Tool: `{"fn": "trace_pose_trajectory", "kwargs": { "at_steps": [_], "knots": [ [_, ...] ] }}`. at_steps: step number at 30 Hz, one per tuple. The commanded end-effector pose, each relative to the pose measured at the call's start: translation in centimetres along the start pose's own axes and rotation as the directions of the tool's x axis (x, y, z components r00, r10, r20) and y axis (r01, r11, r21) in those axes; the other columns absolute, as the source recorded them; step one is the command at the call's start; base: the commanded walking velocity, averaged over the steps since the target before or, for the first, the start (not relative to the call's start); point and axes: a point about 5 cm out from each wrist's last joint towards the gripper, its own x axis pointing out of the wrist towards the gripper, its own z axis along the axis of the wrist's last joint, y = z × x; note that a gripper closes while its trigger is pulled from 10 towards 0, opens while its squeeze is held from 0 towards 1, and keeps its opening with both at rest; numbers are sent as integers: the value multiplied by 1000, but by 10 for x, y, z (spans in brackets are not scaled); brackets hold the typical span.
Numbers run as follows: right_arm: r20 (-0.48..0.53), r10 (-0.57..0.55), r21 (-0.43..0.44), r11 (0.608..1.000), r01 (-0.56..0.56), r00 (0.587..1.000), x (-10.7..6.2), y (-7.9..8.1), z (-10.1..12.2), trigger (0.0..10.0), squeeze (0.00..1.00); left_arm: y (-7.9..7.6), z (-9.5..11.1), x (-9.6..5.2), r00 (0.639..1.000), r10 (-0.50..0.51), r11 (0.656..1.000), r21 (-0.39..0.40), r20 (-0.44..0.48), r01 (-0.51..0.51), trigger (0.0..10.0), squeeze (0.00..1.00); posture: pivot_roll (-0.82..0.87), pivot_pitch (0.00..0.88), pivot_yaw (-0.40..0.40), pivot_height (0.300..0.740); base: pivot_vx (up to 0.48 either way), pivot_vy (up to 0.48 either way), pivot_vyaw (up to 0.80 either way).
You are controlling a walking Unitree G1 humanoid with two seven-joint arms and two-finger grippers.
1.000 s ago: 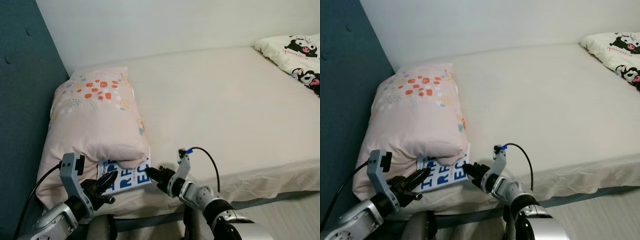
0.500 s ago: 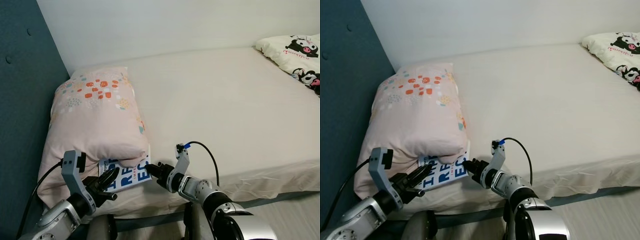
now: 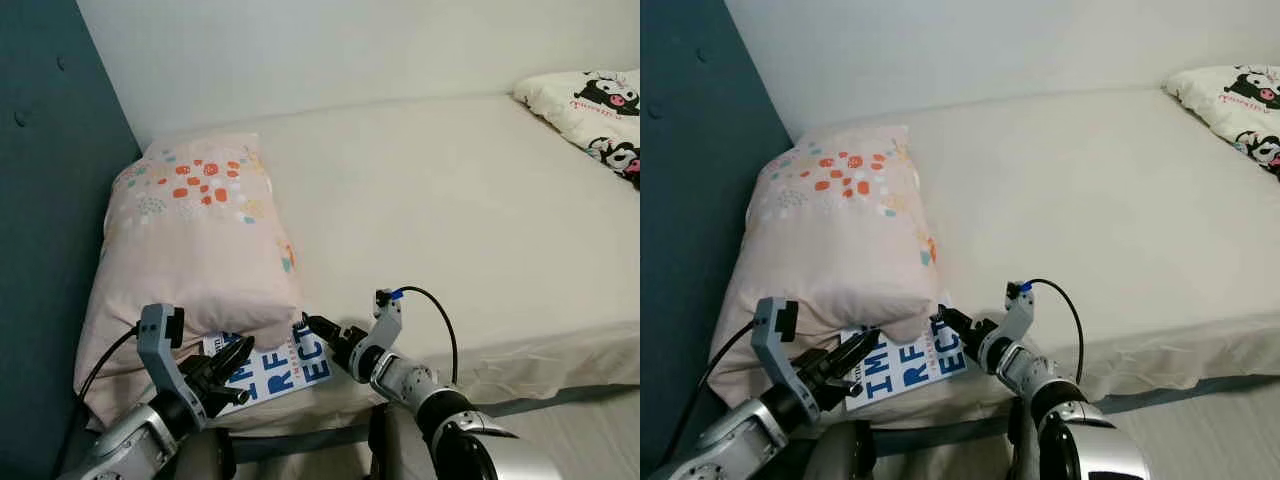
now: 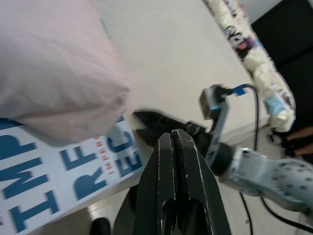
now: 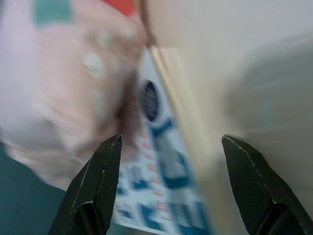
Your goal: Clean up the room
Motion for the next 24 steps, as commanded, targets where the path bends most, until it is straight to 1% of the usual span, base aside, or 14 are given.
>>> {"fn": "trace_pose_trajectory", "kwargs": {
  "at_steps": [1, 4, 5, 10, 12, 13, 15, 17, 18, 19, 21, 22, 23, 24],
  "knots": [
    [-37, -24, -47, 999, 22, 999, -3, -7, -8, 10000, 0, -3, -4, -3, 1000, -3, 1000, -23, -14, 2, 10000, 0, 26, 187, -21, 587, 0, 0, 0],
    [-44, -38, -69, 997, 35, 998, -8, -13, -8, 10000, 0, -4, -5, -3, 1000, -6, 1000, -27, -13, 5, 10000, 0, 24, 183, -19, 587, 0, 0, 0],
    [-53, -68, -106, 992, 62, 996, -25, -30, -8, 10000, 0, -5, -6, -4, 1000, -7, 999, -36, -7, 7, 10000, 0, 19, 178, -15, 587, 0, 0, 0],
    [-75, -58, -175, 984, 44, 996, -51, -37, -9, 10000, 0, -2, -5, -4, 1000, 0, 1000, -18, -15, 0, 10000, 0, 8, 171, -2, 587, 0, 0, 0],
    [-79, 14, -201, 979, -30, 997, -59, -28, -8, 10000, 0, 0, -5, -4, 1000, 4, 1000, -5, -21, -4, 10000, 0, 8, 171, -2, 587, 0, 0, 0],
    [-90, 106, -220, 968, -123, 990, -67, -16, -7, 10000, 0, 6, -4, -5, 999, 33, 999, 19, -37, -33, 10000, 0, 8, 171, -2, 587, 0, 0, 0],
    [-144, 365, -291, 873, -392, 920, -83, 23, -8, 10000, 0, 24, 0, -7, 990, 126, 986, 114, -58, -119, 10000, 0, -2, 166, 8, 587, 0, 0, 0],
    [-203, 492, -354, 769, -532, 847, -90, 50, -11, 10000, 0, 42, 11, -7, 969, 246, 954, 181, -8, -241, 10000, 0, -6, 165, 9, 587, 0, 0, 0],
    [-203, 492, -354, 769, -532, 847, -90, 50, -11, 10000, 0, 42, 11, -7, 969, 246, 954, 181, -8, -241, 10000, 0, -6, 165, 9, 587, 0, 0, 0],
    [-188, 487, -418, 746, -518, 853, -87, 55, -11, 10000, 0, 48, 16, -8, 957, 290, 930, 234, 13, -285, 10000, 0, -6, 165, 9, 587, 0, 0, 0],
    [-31, 411, -539, 761, -362, 911, -70, 60, -3, 10000, 0, 62, 25, -8, 914, 402, 858, 326, 53, -396, 10000, 0, -12, 160, 10, 587, 0, 0, 0],
    [-31, 411, -539, 761, -362, 911, -70, 60, -3, 10000, 0, 62, 25, -8, 914, 402, 858, 326, 53, -396, 10000, 0, -12, 160, 10, 587, 0, 0, 0],
    [101, 349, -592, 774, -225, 932, -59, 62, 0, 10000, 0, 67, 29, -7, 897, 435, 818, 382, 76, -429, 10000, 0, -10, 151, 2, 587, 0, 0, 0],
    [101, 349, -592, 774, -225, 932, -59, 62, 0, 10000, 0, 67, 29, -7, 897, 435, 818, 382, 76, -429, 10000, 0, -10, 151, 2, 587, 0, 0, 0]
  ]
}}
